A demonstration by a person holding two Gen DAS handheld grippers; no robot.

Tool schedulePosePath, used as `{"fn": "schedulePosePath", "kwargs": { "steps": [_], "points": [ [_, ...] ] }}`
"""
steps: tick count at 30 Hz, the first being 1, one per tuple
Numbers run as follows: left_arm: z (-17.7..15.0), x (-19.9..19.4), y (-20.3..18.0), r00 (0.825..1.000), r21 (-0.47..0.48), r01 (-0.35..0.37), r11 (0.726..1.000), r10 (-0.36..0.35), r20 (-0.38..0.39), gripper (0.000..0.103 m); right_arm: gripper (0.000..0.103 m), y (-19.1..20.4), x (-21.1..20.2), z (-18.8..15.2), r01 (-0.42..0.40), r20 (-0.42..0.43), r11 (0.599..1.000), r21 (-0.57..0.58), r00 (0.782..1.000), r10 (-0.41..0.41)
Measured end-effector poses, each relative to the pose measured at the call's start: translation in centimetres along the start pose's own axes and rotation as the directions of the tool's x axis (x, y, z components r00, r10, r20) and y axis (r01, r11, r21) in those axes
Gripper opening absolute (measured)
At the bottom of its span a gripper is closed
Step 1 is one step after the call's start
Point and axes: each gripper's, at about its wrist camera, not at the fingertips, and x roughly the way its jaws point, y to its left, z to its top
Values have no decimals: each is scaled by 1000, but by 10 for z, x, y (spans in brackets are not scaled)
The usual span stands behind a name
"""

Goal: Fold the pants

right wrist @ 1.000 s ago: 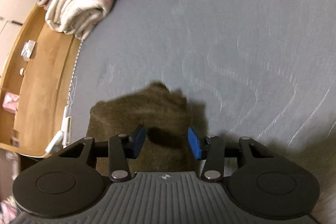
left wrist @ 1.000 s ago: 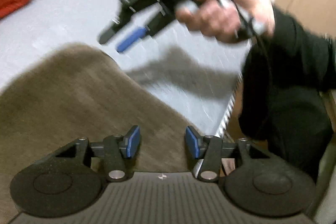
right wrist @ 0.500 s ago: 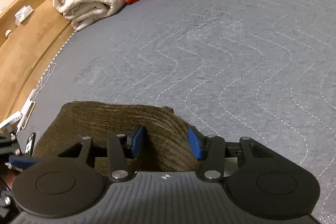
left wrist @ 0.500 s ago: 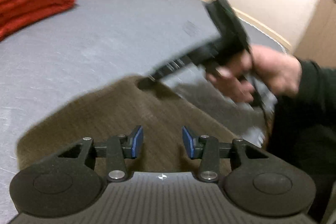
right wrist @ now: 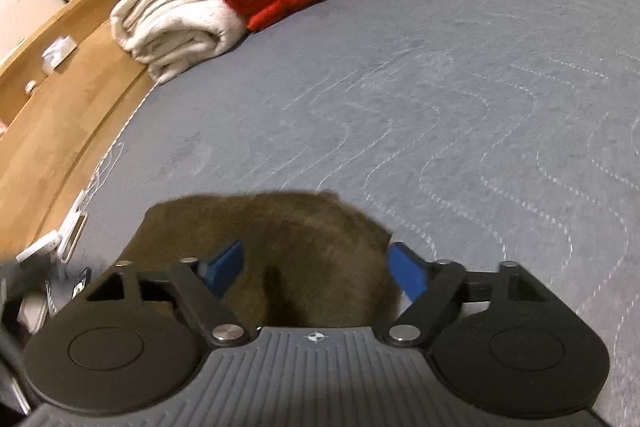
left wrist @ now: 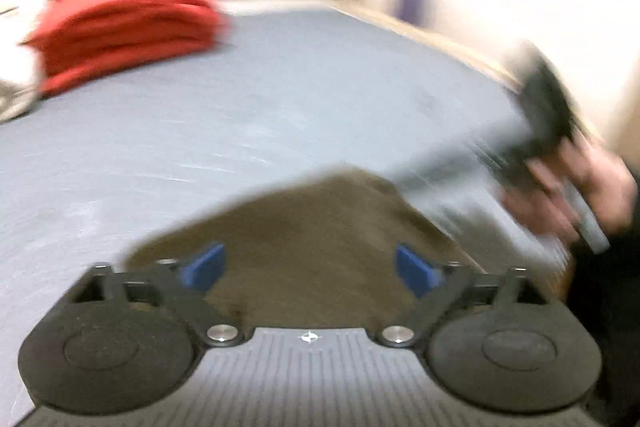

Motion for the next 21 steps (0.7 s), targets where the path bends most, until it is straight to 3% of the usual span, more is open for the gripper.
{"fn": "schedulePosePath", "kwargs": {
  "steps": [3,7,11,14,17,19,21],
  "points": [
    [-2,1,44,994,-151,-110,982,107,-30,103,90,3,-1,-14,-4,-44,999,-35,999,3],
    [-21,21,91,975,-267,-173,948,126,-185,103,93,2,7,-31,-20,-132,999,-46,991,14],
    [-45,42,125,965,-418,-115,901,2,-261,103,96,-2,18,-43,-59,-205,998,-2,977,58],
    [-59,57,139,962,-549,-3,836,-148,-229,103,98,-3,31,-47,-109,-261,993,54,958,119],
    [-68,68,140,954,-598,61,800,-222,-201,100,97,2,36,-46,-132,-260,990,51,955,141],
    [-68,71,137,951,-607,100,789,-256,-176,96,89,7,37,-43,-125,-251,991,51,959,133],
    [-68,74,135,956,-589,90,803,-236,-176,92,76,7,36,-40,-107,-235,991,75,964,122]
  ]
}}
